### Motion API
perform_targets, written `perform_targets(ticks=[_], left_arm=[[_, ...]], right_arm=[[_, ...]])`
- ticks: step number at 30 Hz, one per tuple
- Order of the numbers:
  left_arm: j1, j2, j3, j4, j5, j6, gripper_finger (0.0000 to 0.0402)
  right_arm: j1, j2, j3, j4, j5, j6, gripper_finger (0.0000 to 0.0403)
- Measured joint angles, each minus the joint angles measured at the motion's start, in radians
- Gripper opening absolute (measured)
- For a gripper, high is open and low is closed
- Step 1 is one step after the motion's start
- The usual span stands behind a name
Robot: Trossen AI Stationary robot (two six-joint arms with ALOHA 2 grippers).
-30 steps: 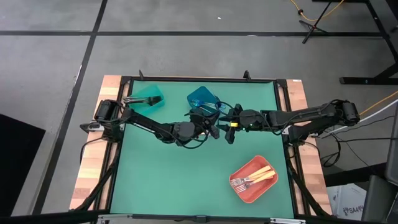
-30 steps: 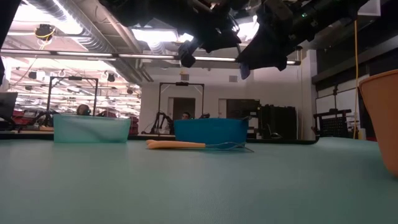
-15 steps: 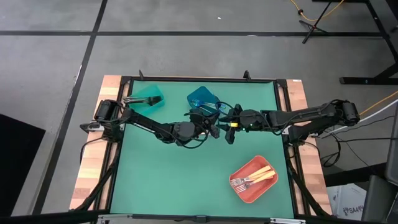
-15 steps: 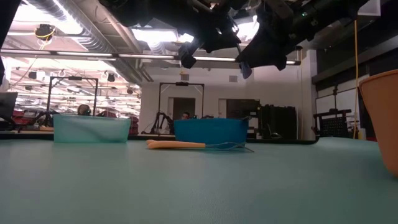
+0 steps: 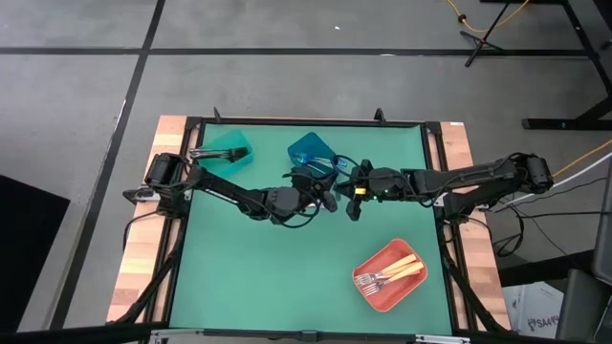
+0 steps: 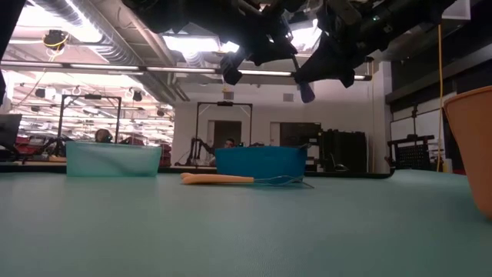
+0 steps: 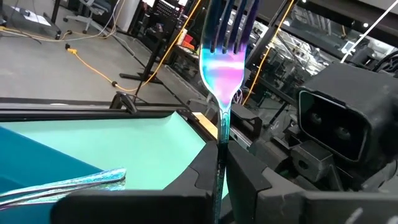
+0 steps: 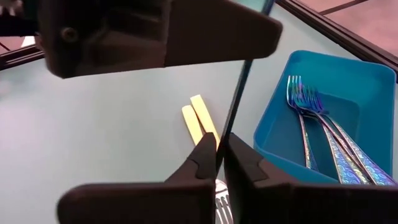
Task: Sort silverware by color (type)
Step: Put the purple fork into the blue bin
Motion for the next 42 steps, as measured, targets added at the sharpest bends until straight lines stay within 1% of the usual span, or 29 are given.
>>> perform_targets(ticks=[4,8,28,38,42], left_arm=[[0.0,0.0,0.0,0.0,-0.001,0.0,0.0015],[0.0,0.0,0.0,0.0,-0.001,0.0,0.0015],[0.0,0.0,0.0,0.0,-0.004,0.002,0.0016],[0.001,0.0,0.0,0.0,-0.021,0.002,0.0016],[0.001,0.0,-0.001,0.001,-0.021,0.007,0.0029]], right_arm=[[0.0,0.0,0.0,0.001,0.0,0.0,0.001],[0.0,0.0,0.0,0.001,0.0,0.0,0.0003],[0.0,0.0,0.0,0.0,-0.001,0.0,0.0001],[-0.019,0.0,0.0,-0.007,-0.011,0.006,0.0],[-0.021,0.0,0.0,-0.011,-0.021,0.008,0.0]])
